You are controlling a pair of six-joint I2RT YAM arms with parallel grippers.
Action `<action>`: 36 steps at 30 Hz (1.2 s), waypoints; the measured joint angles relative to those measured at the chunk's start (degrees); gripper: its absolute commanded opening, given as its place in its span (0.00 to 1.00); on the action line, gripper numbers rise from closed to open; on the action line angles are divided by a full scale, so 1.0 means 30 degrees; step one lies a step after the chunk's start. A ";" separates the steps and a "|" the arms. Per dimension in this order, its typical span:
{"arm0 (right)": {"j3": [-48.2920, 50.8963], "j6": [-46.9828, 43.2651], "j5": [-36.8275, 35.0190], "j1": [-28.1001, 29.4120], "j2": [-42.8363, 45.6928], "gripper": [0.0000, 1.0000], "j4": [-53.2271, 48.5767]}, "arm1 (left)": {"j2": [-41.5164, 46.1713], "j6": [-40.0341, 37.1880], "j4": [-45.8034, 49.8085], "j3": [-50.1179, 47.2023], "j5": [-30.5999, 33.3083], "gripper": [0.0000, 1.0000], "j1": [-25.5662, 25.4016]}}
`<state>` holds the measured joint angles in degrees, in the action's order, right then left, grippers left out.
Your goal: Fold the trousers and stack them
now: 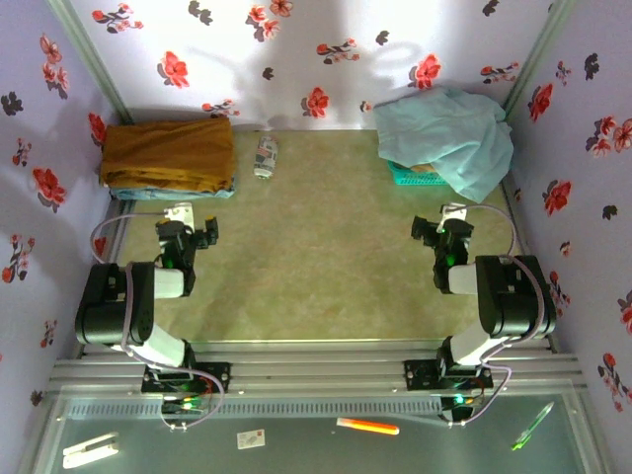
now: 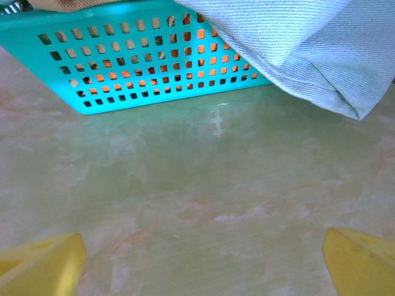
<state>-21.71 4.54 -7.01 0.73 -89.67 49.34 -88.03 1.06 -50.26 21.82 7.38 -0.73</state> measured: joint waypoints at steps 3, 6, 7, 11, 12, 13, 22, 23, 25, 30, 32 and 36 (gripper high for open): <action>0.0000 0.0000 0.0000 0.0000 0.0000 0.99 0.0000 | 0.0000 0.0000 0.0000 0.0000 0.0000 0.99 0.0000; 0.0000 0.0000 0.0000 0.0000 0.0000 0.99 0.0000 | 0.0000 0.0000 0.0000 0.0000 0.0000 0.99 0.0000; 0.0000 0.0007 0.0000 0.0000 0.0000 0.99 0.0000 | 0.0000 0.0000 0.0000 0.0000 -0.0007 0.99 0.0000; 0.0000 0.0007 0.0015 0.0000 0.0000 0.99 0.0000 | 0.0000 0.0000 0.0000 0.0000 -0.0007 0.99 0.0000; 0.0000 0.0007 0.0036 0.0000 0.0000 0.99 0.0000 | 0.0000 0.0007 0.0000 0.0000 -0.0007 0.99 0.0007; 0.0000 0.0007 0.0066 0.0000 0.0000 0.99 0.0000 | 0.0000 0.0007 -0.0007 0.0000 0.0000 0.99 0.0015; -0.0073 0.0000 0.0131 -0.0029 0.0000 0.99 -0.0066 | 0.0015 0.0015 0.0051 0.0015 0.0044 0.99 0.0095; -0.0073 0.0000 -0.0175 0.0058 0.0058 0.99 -0.0153 | 0.0138 0.0007 0.0488 0.0124 0.0240 0.99 0.0022; -0.0102 -0.0029 -0.1035 0.0386 0.0590 0.99 -0.0874 | 0.1086 0.0007 0.2681 0.0707 0.0692 0.99 -0.0153; -0.3650 -0.0138 -0.3351 0.2579 0.4750 0.99 -0.8320 | 0.6382 0.2062 0.8714 0.4197 0.1333 0.99 -0.0590; -0.6885 0.1027 -0.4175 0.3300 0.6025 0.99 -1.2189 | 0.8451 0.4459 1.1380 0.6207 0.1413 0.99 -0.0641; -1.3508 0.5180 -0.4583 0.3147 0.7825 0.97 -1.8491 | 1.2393 1.0098 1.6145 0.9267 0.1319 1.00 -0.0648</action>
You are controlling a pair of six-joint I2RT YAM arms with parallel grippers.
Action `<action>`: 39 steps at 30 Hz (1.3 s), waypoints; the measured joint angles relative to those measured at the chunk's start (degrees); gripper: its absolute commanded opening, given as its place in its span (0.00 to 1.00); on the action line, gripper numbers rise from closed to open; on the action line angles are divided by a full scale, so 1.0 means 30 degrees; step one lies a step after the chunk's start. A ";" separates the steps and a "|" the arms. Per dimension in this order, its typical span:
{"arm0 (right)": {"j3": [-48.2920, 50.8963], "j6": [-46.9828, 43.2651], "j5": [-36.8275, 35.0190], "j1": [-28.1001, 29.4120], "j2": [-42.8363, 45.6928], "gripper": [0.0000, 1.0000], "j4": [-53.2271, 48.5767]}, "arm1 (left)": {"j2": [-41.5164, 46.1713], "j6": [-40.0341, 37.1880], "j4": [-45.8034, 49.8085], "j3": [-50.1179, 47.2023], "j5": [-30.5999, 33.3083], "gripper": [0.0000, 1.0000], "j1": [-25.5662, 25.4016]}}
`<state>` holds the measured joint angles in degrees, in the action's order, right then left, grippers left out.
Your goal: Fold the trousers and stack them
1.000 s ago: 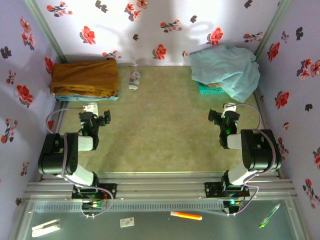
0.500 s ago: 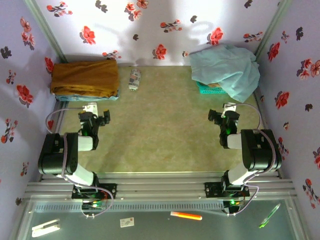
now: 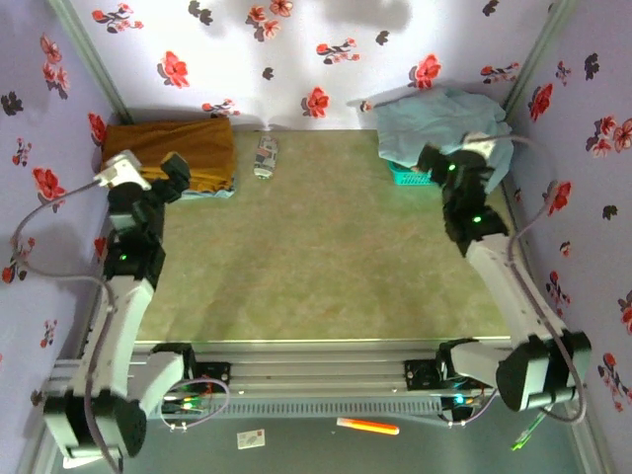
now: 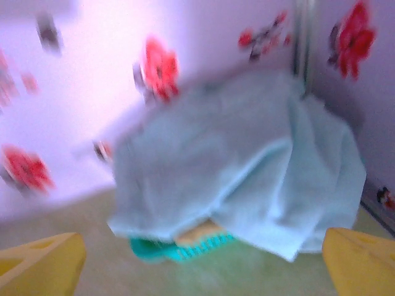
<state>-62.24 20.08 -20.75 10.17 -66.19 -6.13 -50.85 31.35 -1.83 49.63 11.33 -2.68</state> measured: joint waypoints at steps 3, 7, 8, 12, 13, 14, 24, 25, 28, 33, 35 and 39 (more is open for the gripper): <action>-0.0197 0.2280 0.1727 -0.1100 0.2018 0.92 -0.1071 | 0.3468 0.3483 0.1093 -0.1413 -0.0459 0.99 0.0109; -0.1501 0.3111 0.2965 -0.1537 0.0765 0.99 -0.3971 | 0.6368 0.6390 0.2390 -0.4546 -0.1581 0.99 0.0401; -0.2317 0.3184 0.3075 -0.1566 -0.0379 0.99 -0.4728 | 0.6506 0.6856 0.2608 -0.5180 -0.2040 0.99 0.0401; -0.4896 0.3504 0.3898 -0.2229 -0.4991 0.99 -0.6579 | 0.6564 0.7905 0.2659 -0.7074 -0.3985 0.98 0.0401; -0.5421 0.3708 0.4160 -0.2521 -0.6040 0.99 -0.6790 | 0.6506 0.8036 0.2659 -0.7315 -0.4379 0.96 0.0401; -0.5989 0.4014 0.4532 -0.2841 -0.7089 0.99 -0.6987 | 0.6295 0.8087 0.2645 -0.7475 -0.4867 0.94 0.0401; -1.3092 0.6499 0.7635 -0.4444 -1.6524 0.56 -0.7388 | 0.1872 0.8014 0.1581 -0.7344 -0.8604 0.88 0.0291; -1.3435 0.6688 0.7766 -0.4481 -1.6990 0.47 -0.7424 | 0.1712 0.8014 0.1421 -0.7344 -0.8735 0.88 0.0240; -1.4280 0.7023 0.8218 -0.4626 -1.7799 0.21 -0.7686 | 0.1282 0.7934 0.1166 -0.7133 -0.9034 0.88 0.0117; -1.4549 0.6972 0.8867 -0.4634 -1.7558 0.00 -0.7715 | 0.0627 0.7694 0.1042 -0.6127 -0.9245 0.85 0.0000; -1.4047 0.6819 0.8859 -0.4539 -1.6976 0.00 -0.7592 | 0.0474 0.7592 0.1020 -0.5778 -0.9304 0.85 -0.0087; -1.2794 0.6441 0.8728 -0.3891 -1.4513 0.00 -0.7570 | 0.0430 0.7490 0.0998 -0.5246 -0.9318 0.83 -0.0430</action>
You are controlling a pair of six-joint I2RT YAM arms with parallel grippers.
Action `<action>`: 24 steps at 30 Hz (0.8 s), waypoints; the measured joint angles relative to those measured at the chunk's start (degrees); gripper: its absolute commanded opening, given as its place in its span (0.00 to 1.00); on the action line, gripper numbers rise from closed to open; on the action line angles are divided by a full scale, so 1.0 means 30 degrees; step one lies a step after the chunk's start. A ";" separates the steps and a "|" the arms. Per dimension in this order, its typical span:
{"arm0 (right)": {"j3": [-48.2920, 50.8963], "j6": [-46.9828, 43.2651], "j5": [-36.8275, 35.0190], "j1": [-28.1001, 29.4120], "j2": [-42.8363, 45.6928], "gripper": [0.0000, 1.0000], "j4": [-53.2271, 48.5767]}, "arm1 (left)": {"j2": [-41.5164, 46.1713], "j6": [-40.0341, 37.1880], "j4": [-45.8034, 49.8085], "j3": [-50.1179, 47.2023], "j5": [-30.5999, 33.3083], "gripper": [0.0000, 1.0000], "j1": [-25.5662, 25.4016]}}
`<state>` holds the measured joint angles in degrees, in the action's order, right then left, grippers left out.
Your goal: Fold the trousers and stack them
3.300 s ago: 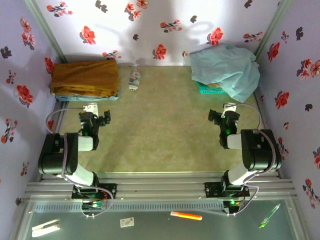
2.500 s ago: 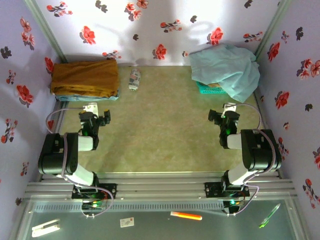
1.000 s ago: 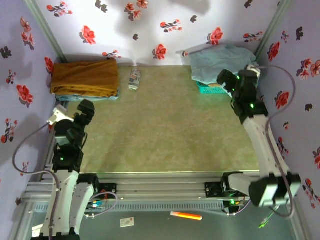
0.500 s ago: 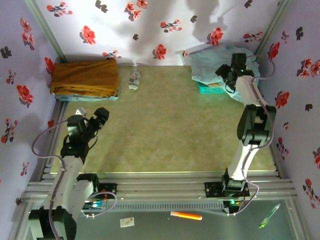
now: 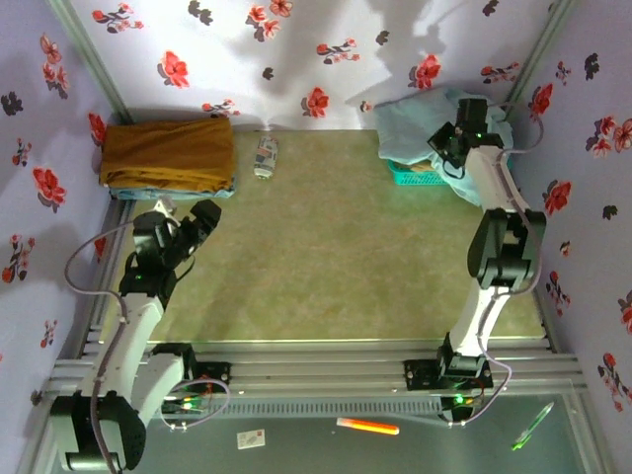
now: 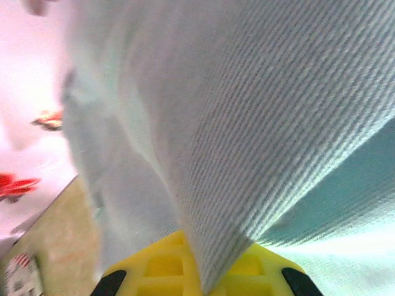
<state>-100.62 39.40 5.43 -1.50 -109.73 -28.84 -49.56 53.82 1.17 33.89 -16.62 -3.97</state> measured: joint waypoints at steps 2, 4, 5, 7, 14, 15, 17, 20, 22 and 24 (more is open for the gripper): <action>0.0124 -0.0233 -0.0015 0.0379 0.1297 0.00 -0.0036 | 0.0000 -0.0058 0.0036 0.0270 -0.0007 0.82 -0.0204; 0.0117 -0.0532 0.0007 0.0707 0.2543 0.00 -0.0102 | 0.0000 -0.0073 0.0029 0.0539 -0.0036 0.81 -0.0415; 0.0080 -0.0743 0.0044 0.0911 0.3147 0.00 -0.0240 | 0.0000 -0.0073 0.0044 0.0699 -0.0044 0.80 -0.0568; -0.0109 -0.1209 0.0168 0.1326 0.4197 0.00 -0.0729 | -0.0015 -0.0080 0.0029 0.0925 -0.0044 0.79 -0.0838; -0.0197 -0.2259 0.0619 0.3082 0.7475 0.00 -0.1836 | -0.0335 -0.0284 0.0087 0.1566 -0.0036 0.76 -0.1741; -0.0219 -0.2433 0.0619 0.3497 0.7941 0.00 -0.2106 | -0.0386 -0.0393 0.0189 0.1734 -0.0036 0.76 -0.1872; -0.0372 -0.2805 0.0583 0.4517 0.8874 0.00 -0.2652 | -0.0423 -0.0612 0.0357 0.2084 -0.0029 0.75 -0.2084; -0.0554 -0.3184 0.0342 0.6419 1.0426 0.00 -0.3293 | -0.0401 -0.0860 0.0393 0.2688 0.0022 0.75 -0.2310; -0.0568 -0.3315 0.0182 0.8014 1.1650 0.00 -0.3555 | -0.0313 -0.0991 0.0423 0.2922 0.0029 0.75 -0.2346; -0.0568 -0.3388 0.0058 0.9923 1.2910 0.00 -0.3621 | -0.0095 -0.1013 0.0503 0.3024 0.0036 0.75 -0.2353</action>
<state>-102.32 29.23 5.61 28.27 -71.00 -39.70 -49.84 50.78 2.68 42.96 -16.51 -11.03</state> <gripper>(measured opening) 0.061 0.749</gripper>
